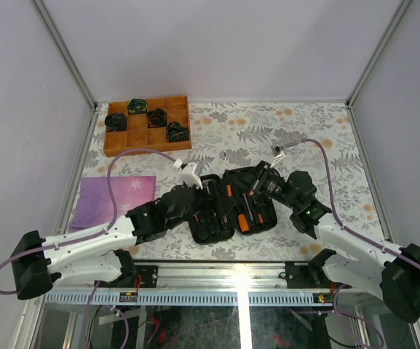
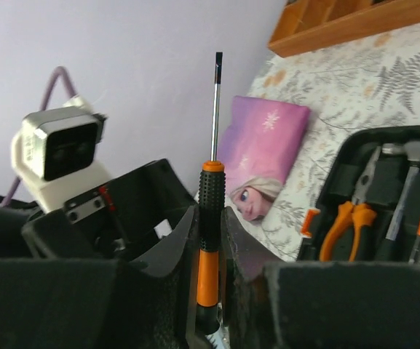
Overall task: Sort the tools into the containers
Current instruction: Pick up the screwdriver from the center of the board.
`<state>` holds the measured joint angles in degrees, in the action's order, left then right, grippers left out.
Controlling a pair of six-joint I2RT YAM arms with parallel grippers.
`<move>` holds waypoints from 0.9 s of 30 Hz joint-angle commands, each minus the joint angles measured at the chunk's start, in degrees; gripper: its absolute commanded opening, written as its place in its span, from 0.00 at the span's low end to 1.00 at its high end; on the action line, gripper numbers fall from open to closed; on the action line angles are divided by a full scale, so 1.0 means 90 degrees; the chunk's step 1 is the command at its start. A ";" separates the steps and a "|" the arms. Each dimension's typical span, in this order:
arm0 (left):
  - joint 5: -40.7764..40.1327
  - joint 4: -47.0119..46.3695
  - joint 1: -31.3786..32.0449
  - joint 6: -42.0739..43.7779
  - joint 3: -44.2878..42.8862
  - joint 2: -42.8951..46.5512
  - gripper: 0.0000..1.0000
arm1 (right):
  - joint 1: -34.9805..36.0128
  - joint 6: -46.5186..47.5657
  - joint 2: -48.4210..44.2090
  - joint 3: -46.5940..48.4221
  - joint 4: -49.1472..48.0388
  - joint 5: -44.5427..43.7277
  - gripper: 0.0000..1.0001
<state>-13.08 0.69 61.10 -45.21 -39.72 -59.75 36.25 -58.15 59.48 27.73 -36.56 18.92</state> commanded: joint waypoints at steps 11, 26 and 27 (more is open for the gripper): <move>-0.0126 -0.0984 0.0043 -0.0103 -0.0055 0.0050 0.43 | 0.0647 -0.0416 -0.0224 -0.0235 -0.1235 -0.0340 0.00; -0.0181 -0.0437 0.0043 -0.0184 -0.0190 -0.0016 0.00 | 0.0650 0.0130 -0.0674 -0.0101 -0.0274 -0.0734 0.38; -0.0172 -0.0438 0.0039 -0.0191 -0.0183 -0.0011 0.00 | 0.0648 0.0142 -0.0681 -0.0102 -0.0266 -0.0757 0.42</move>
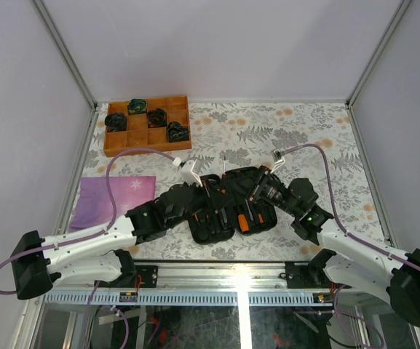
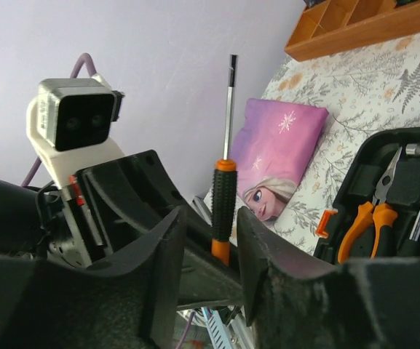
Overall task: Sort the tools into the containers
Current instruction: Pick up the screwdriver from the center of the board.
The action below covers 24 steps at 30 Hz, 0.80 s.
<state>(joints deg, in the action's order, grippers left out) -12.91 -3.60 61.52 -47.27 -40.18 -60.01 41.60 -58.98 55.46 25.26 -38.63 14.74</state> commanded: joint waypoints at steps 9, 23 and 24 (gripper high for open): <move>0.0125 -0.0065 -0.0004 0.0145 -0.0081 -0.0027 0.00 | 0.0055 0.0280 -0.0152 0.0222 0.0144 -0.0439 0.49; 0.0471 -0.0156 0.0007 0.0100 0.0167 -0.0071 0.00 | 0.0055 0.0096 0.0432 0.0136 -0.0351 -0.0009 0.13; 0.0431 -0.0129 0.0007 0.0083 0.0202 -0.0033 0.00 | 0.0055 0.0114 0.0400 0.0140 -0.0238 -0.0073 0.09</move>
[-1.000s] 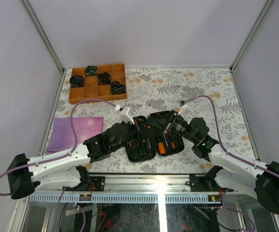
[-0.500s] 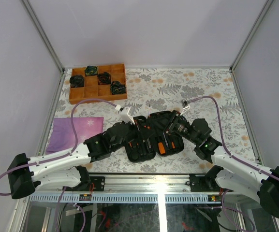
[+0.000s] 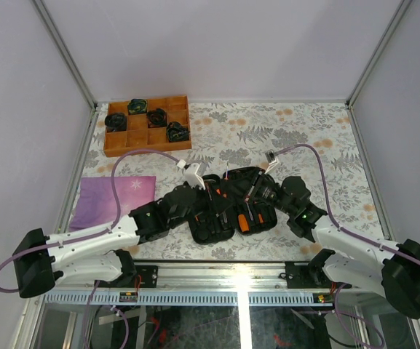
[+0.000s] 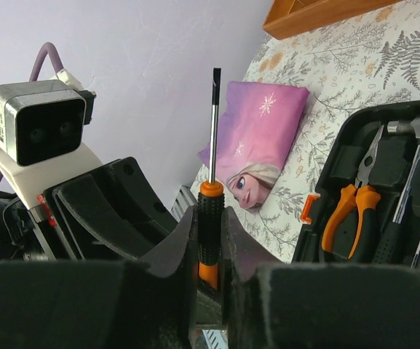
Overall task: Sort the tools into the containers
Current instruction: Pick up the screwdriver from the center of the board.
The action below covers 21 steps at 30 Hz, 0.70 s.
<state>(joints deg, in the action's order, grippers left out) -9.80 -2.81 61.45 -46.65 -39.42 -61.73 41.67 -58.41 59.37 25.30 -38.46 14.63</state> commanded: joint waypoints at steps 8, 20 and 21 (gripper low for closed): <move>-0.0765 0.1016 0.0014 -0.0123 0.0153 0.0631 0.43 | 0.0041 0.0663 -0.0470 0.0613 0.2009 -0.1255 0.00; -0.1817 0.3412 -0.0140 -0.1129 0.0409 0.1037 0.61 | 0.0047 0.1304 -0.0101 0.1408 0.4467 -0.2808 0.03; -0.1883 0.3578 -0.0137 -0.1273 0.0461 0.1027 0.61 | 0.0048 0.1457 -0.0106 0.1411 0.4505 -0.2811 0.04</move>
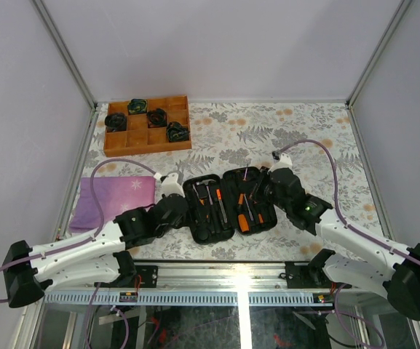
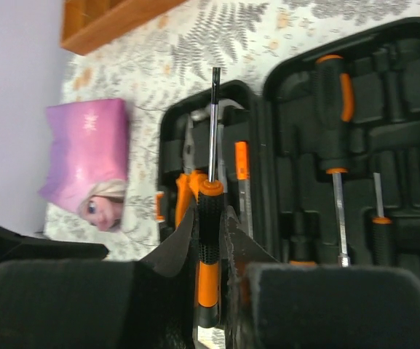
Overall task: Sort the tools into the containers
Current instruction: Pick up the screwdriver from the center of the board, then move the storage box to the center of the board.
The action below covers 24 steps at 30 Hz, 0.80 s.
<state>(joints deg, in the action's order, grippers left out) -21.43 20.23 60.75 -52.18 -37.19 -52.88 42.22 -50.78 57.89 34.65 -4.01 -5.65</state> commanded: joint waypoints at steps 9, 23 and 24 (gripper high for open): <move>-0.0567 0.1461 -0.0159 -0.1392 0.0655 -0.0276 0.61 | -0.0021 0.1176 -0.0146 0.0089 0.0632 -0.0373 0.03; 0.0211 0.0433 -0.0540 -0.1113 0.1097 -0.0797 0.61 | -0.0024 0.0975 0.0079 0.0183 0.0895 -0.0098 0.03; 0.0304 0.0269 -0.0549 -0.1062 0.1163 -0.0810 0.61 | -0.0019 0.0961 0.0089 0.0183 0.0900 -0.0082 0.04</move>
<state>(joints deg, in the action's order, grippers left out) -21.15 29.63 56.45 -62.70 -28.38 -59.79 42.22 -41.65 58.83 35.14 5.08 -6.52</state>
